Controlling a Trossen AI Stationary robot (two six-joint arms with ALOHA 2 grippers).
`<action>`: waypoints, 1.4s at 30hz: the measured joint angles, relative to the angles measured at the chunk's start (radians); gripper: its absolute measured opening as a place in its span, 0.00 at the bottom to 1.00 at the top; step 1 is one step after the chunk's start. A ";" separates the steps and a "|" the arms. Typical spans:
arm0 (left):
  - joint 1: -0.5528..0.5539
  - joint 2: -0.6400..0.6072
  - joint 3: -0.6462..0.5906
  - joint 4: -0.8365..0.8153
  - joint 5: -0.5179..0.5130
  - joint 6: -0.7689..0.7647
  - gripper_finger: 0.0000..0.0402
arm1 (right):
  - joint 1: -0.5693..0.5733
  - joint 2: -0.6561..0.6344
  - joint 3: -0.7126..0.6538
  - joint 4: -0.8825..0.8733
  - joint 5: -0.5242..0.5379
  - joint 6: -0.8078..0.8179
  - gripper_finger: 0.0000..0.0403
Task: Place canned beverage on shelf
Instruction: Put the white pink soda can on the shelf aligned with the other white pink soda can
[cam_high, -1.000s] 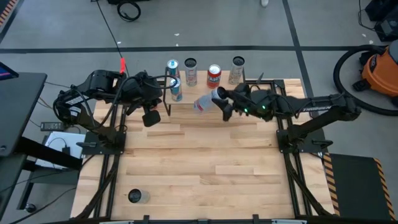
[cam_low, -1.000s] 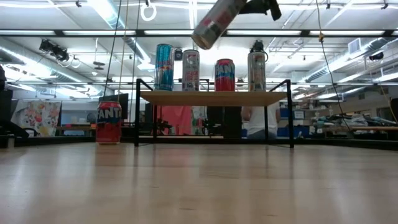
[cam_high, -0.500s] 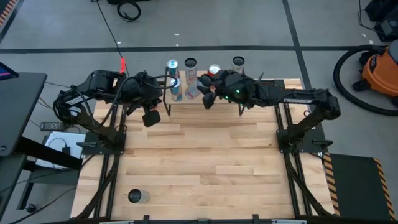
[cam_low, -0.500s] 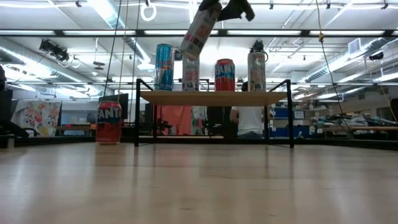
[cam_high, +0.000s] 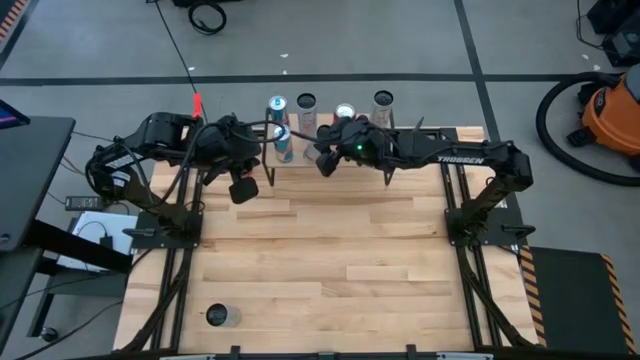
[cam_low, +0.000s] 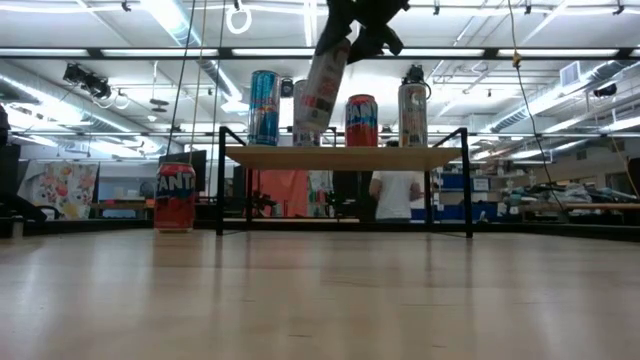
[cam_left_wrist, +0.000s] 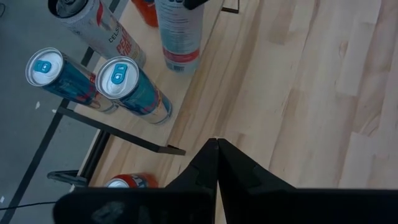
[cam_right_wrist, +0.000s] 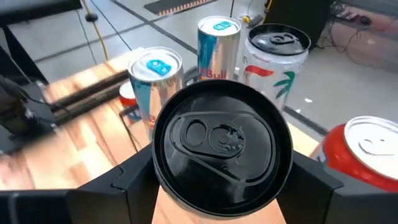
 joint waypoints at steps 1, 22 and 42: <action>0.000 0.000 0.000 0.001 0.000 -0.006 0.02 | 0.000 0.000 0.000 0.000 0.000 -0.005 0.65; 0.000 0.000 0.000 0.008 0.000 -0.014 0.02 | -0.040 0.034 -0.002 -0.024 0.030 -0.024 0.68; 0.000 0.000 0.000 0.008 0.000 -0.018 0.02 | -0.095 0.034 -0.003 -0.015 -0.121 0.067 0.72</action>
